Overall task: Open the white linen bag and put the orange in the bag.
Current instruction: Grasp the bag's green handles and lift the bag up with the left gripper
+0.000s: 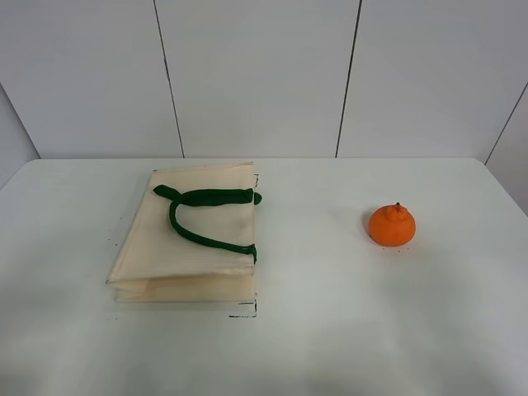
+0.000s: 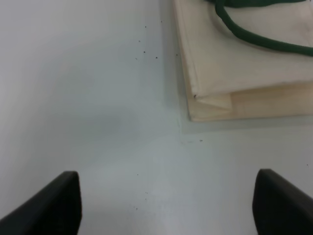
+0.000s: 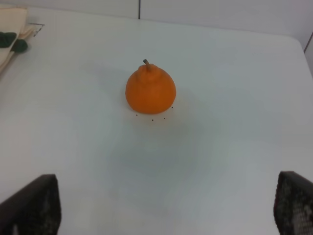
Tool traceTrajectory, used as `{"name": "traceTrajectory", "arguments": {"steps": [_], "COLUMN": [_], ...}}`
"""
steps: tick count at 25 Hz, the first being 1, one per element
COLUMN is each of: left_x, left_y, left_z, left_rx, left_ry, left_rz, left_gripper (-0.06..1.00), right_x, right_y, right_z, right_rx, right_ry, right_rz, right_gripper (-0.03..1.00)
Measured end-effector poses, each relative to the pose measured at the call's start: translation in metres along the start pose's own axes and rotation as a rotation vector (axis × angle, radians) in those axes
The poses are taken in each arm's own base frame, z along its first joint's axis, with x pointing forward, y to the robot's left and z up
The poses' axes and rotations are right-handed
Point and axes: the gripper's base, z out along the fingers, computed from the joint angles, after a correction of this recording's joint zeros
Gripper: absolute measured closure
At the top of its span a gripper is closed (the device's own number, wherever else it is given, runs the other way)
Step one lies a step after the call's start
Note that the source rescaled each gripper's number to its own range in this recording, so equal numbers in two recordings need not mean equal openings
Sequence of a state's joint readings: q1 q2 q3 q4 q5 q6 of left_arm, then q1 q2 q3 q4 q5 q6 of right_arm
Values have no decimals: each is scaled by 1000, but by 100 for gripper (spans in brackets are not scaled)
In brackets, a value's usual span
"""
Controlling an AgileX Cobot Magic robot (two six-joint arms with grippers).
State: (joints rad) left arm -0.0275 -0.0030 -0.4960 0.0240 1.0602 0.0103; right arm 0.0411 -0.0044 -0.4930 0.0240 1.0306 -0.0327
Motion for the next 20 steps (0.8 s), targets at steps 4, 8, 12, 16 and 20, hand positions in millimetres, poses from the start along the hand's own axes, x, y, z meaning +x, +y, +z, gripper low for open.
{"name": "traceTrajectory", "arguments": {"steps": [4, 8, 12, 16, 20], "left_x": [0, 0, -3, -26, -71], "left_y": [0, 0, 0, -2, -3], "left_z": [0, 0, 3, 8, 26], "left_rx": [0, 0, 3, 24, 47], "left_ry": [0, -2, 29, 122, 249], "left_rz": [0, 0, 0, -8, -30], "left_gripper": [4, 3, -3, -5, -6], "right_x": [0, 0, 0, 0, 0], "right_y": [0, 0, 0, 0, 0], "right_z": [0, 0, 0, 0, 0], "right_rx": [0, 0, 0, 0, 0], "right_ry": [0, 0, 0, 0, 0], "right_rz": [0, 0, 0, 0, 0], "right_gripper": [-3, -3, -3, -3, -3]}}
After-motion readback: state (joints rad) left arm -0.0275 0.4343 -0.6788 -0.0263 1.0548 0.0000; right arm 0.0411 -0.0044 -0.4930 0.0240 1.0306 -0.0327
